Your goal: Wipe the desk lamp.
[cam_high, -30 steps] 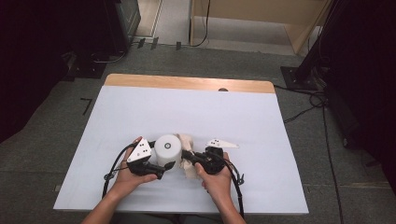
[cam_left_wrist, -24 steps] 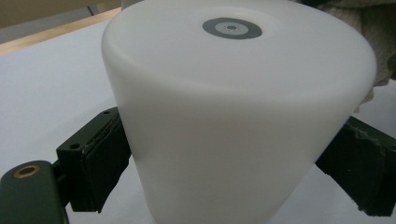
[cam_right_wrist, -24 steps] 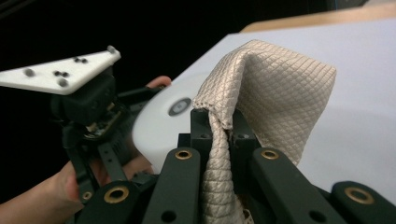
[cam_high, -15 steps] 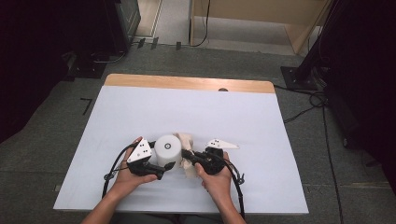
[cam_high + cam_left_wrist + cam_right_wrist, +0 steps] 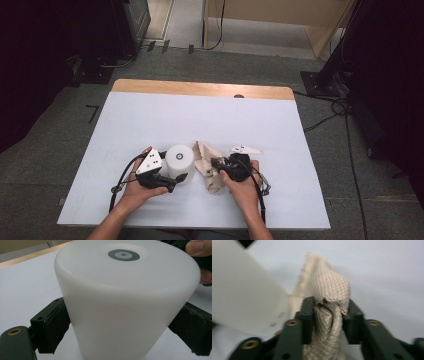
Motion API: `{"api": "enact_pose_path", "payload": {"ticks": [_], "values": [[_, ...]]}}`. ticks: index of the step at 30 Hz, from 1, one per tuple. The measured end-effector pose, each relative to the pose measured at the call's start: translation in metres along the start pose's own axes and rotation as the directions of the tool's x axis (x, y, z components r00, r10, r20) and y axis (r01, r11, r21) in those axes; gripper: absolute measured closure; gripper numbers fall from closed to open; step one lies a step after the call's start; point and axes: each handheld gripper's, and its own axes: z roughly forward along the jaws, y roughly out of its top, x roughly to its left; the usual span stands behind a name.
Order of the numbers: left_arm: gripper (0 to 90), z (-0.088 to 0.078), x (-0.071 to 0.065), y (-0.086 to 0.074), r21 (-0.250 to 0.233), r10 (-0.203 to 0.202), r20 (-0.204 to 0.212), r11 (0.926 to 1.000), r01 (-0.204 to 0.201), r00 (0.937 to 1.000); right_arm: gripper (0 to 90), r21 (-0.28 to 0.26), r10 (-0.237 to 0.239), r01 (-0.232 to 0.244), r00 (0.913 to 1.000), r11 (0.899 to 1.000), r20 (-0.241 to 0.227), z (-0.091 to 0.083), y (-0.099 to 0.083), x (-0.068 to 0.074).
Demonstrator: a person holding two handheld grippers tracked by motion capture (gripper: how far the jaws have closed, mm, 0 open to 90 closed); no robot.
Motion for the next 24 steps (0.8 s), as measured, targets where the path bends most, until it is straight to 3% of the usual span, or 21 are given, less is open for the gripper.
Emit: {"api": "enact_pose_path", "payload": {"ticks": [1, 4, 7, 10, 13, 16, 18, 22, 24], "values": [[8.4, 0.000, 0.000, 0.000, 0.000, -0.001, -0.001, 1.0000, 0.001, 1.0000, 55.1, -0.002, -0.023, 0.023, 0.9991, 1.000, 0.034, -0.003, 0.002, -0.003], [8.4, -0.001, 0.001, 0.000, 0.000, 0.000, -0.004, 1.0000, 0.000, 1.0000, 49.1, -0.052, -0.053, 0.057, 0.9960, 0.997, 0.072, -0.013, 0.006, -0.006], [8.4, -0.001, 0.001, 0.000, -0.001, -0.003, -0.005, 1.0000, 0.003, 1.0000, 45.7, -0.087, -0.106, 0.111, 0.9925, 0.990, 0.062, -0.021, 0.011, -0.001], [8.4, -0.001, 0.001, 0.000, 0.000, -0.002, -0.006, 1.0000, 0.002, 1.0000, 44.3, -0.119, -0.128, 0.135, 0.9900, 0.984, 0.059, -0.026, 0.012, 0.002], [8.5, -0.001, 0.001, 0.000, 0.000, -0.004, -0.007, 1.0000, 0.004, 1.0000, 44.6, -0.135, -0.168, 0.168, 0.9857, 0.977, 0.011, -0.027, 0.013, 0.008], [8.5, -0.001, 0.001, 0.001, 0.001, -0.003, -0.008, 1.0000, 0.003, 1.0000, 42.5, -0.079, -0.233, 0.230, 0.9721, 0.970, -0.029, -0.018, 0.010, 0.015], [8.5, -0.001, 0.001, 0.001, 0.002, -0.002, -0.008, 1.0000, 0.002, 1.0000, 40.4, -0.027, -0.255, 0.254, 0.9670, 0.967, -0.005, -0.008, 0.006, 0.018], [8.5, -0.002, 0.001, 0.001, 0.000, -0.007, -0.006, 1.0000, 0.007, 1.0000, 34.2, 0.061, -0.260, 0.257, 0.9647, 0.965, 0.044, 0.007, -0.001, 0.016], [8.5, -0.002, 0.001, 0.001, 0.000, -0.007, -0.006, 1.0000, 0.007, 1.0000, 33.8, 0.105, -0.274, 0.267, 0.9595, 0.958, 0.065, 0.012, -0.005, 0.015]]}}
